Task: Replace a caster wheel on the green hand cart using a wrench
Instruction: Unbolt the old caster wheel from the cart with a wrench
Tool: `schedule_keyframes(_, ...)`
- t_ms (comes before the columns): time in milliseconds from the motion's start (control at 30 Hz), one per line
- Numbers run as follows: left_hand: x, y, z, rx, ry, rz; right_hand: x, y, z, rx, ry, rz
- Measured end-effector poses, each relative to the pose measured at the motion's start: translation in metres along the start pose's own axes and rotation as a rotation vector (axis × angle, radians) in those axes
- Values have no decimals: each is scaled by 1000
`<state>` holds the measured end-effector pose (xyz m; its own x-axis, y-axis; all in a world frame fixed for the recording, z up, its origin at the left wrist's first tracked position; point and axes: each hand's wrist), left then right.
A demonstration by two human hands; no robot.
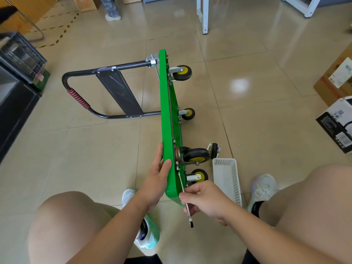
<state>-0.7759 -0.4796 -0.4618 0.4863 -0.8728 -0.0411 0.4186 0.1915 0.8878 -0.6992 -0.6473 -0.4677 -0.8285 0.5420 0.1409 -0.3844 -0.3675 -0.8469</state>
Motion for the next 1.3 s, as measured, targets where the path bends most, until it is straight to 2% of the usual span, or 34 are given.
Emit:
schedule_keyframes(367, -1, -3, -1, -17, 25, 8, -2, -6, -14, -21, -49, -86)
schedule_keyframes(600, -1, -1, -1, -30, 19, 11, -4, 24, -41, -59, 87, 262)
schedule_keyframes(867, 1, 3, 1, -33, 18, 36, -9, 31, -38, -50, 133, 356)
schedule_keyframes(1167, 1, 0, 0, -13, 19, 19, -3, 7, -2, 15, 26, -3)
schedule_keyframes(1300, 0, -2, -2, -11, 15, 2, -3, -4, -1, 8, 0, -74)
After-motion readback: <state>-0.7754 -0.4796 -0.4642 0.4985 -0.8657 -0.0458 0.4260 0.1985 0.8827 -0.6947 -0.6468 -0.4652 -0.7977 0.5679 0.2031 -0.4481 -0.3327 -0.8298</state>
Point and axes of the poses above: each hand's wrist, its own z-axis away from the middle knuckle, its own x-axis out of the palm, y = z × x, and after that the axes turned 5 degrees about -x, right-handed
